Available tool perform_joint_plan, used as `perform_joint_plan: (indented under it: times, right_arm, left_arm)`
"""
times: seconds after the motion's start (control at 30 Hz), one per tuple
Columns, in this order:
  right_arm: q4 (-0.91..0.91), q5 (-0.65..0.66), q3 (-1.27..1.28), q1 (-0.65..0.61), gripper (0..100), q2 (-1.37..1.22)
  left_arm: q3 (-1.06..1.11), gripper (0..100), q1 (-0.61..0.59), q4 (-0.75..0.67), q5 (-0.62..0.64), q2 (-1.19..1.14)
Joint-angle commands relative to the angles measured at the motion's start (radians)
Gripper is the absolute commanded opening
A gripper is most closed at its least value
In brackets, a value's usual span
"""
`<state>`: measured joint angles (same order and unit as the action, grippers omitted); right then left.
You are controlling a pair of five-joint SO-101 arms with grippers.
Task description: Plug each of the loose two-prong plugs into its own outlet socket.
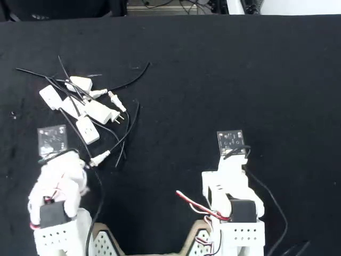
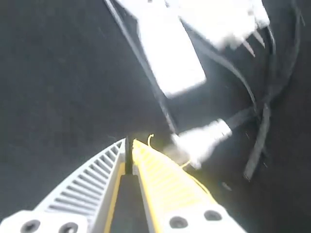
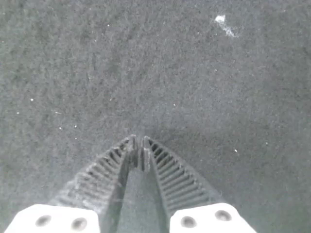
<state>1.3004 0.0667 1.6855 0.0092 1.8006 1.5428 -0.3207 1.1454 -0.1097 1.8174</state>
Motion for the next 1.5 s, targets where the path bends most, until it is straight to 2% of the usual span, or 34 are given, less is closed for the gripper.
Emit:
perform_joint_plan:
  times: [0.0, 0.17, 0.37, 0.47, 0.6, 0.73, 0.87, 0.97, 1.03, 1.2, 1.3, 1.47]
  right_arm:
    - [0.006, 0.0, -0.001, 0.017, 1.1, 0.093]
    - [0.006, 0.0, -0.001, 0.017, 1.1, 0.093]
    - [0.006, 0.0, -0.001, 0.017, 1.1, 0.093]
    - [0.006, 0.0, -0.001, 0.017, 1.1, 0.093]
    - [0.006, 0.0, -0.001, 0.017, 1.1, 0.093]
    - [0.006, 0.0, -0.001, 0.018, 1.1, 0.093]
    - [0.006, 0.0, -0.001, 0.018, 1.1, 0.093]
    - [0.006, 0.0, -0.001, 0.018, 1.1, 0.093]
    - [0.006, 0.0, -0.001, 0.018, 1.1, 0.093]
    - [0.006, 0.0, -0.001, 0.018, 1.1, 0.093]
    - [0.006, 0.0, -0.001, 0.018, 1.1, 0.093]
    - [0.006, 0.0, -0.001, 0.018, 1.1, 0.093]
  left_arm:
    - [-0.137, 3, -0.058, -0.086, -0.114, 0.006]
    - [-0.217, 3, -0.05, -0.112, -0.15, 0.005]
    - [-0.159, 3, -0.05, -0.244, -0.144, -0.012]
    - [-0.15, 5, -0.05, -0.299, -0.146, -0.112]
    - [-0.219, 21, -0.05, -0.374, -0.126, -0.411]
    - [-0.392, 21, -0.048, -0.448, -0.089, -0.813]
    - [-0.653, 24, -0.018, -0.479, -0.08, -1.257]
    - [-0.914, 29, 0.035, -0.414, 0.054, -1.577]
    - [-1.129, 30, 0.076, -0.319, 0.117, -1.765]
    - [-1.715, 30, 0.13, 0.025, 0.129, -2.151]
    - [-2.026, 30, 0.122, 0.173, 0.192, -2.344]
    - [-2.425, 30, 0.114, 0.416, 0.275, -2.564]
